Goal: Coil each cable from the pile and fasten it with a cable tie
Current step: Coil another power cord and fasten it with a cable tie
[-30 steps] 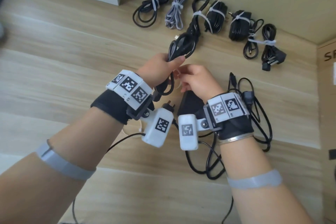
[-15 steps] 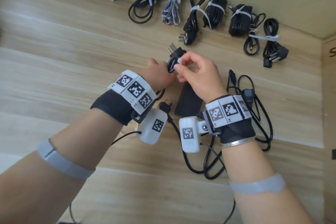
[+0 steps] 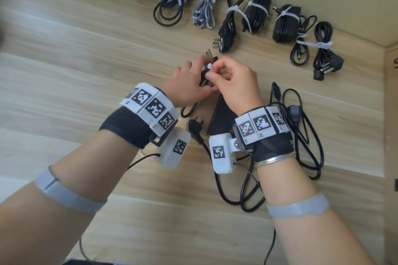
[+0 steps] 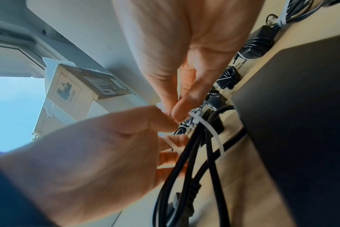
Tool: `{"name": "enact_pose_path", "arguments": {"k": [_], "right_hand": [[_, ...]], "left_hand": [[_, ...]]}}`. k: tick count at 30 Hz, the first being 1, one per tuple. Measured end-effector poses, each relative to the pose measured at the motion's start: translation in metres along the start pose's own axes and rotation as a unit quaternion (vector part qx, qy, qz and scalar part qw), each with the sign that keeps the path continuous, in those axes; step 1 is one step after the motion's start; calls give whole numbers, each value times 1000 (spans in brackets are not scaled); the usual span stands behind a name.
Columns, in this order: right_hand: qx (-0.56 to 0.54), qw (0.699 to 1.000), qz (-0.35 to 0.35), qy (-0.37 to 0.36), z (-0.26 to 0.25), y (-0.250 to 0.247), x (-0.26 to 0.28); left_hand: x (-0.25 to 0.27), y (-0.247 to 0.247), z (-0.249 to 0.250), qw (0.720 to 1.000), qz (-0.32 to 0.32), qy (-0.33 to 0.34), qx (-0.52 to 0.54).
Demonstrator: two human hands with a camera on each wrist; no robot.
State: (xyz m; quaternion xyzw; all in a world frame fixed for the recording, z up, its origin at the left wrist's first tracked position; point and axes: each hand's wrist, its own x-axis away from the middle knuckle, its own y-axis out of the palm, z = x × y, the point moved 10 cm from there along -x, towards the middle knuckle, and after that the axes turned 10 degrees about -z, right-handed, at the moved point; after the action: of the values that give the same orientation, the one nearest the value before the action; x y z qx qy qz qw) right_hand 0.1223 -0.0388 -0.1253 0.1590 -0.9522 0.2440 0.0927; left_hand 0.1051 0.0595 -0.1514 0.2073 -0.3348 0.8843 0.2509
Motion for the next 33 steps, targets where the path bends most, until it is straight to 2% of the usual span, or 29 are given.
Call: {"name": "enact_pose_path", "arguments": {"k": [2, 4, 13, 33], "right_hand": [[-8, 1000, -1, 5, 3, 0, 1], [-8, 1000, -2, -1, 3, 1, 2], [26, 998, -31, -46, -5, 6, 8], [42, 997, -40, -57, -4, 6, 6]], "left_hand": [[4, -9, 10, 998, 13, 51, 18], [7, -17, 15, 997, 35, 65, 0], [-5, -21, 1, 997, 52, 11, -54], [-4, -20, 8, 996, 61, 58, -26]]}}
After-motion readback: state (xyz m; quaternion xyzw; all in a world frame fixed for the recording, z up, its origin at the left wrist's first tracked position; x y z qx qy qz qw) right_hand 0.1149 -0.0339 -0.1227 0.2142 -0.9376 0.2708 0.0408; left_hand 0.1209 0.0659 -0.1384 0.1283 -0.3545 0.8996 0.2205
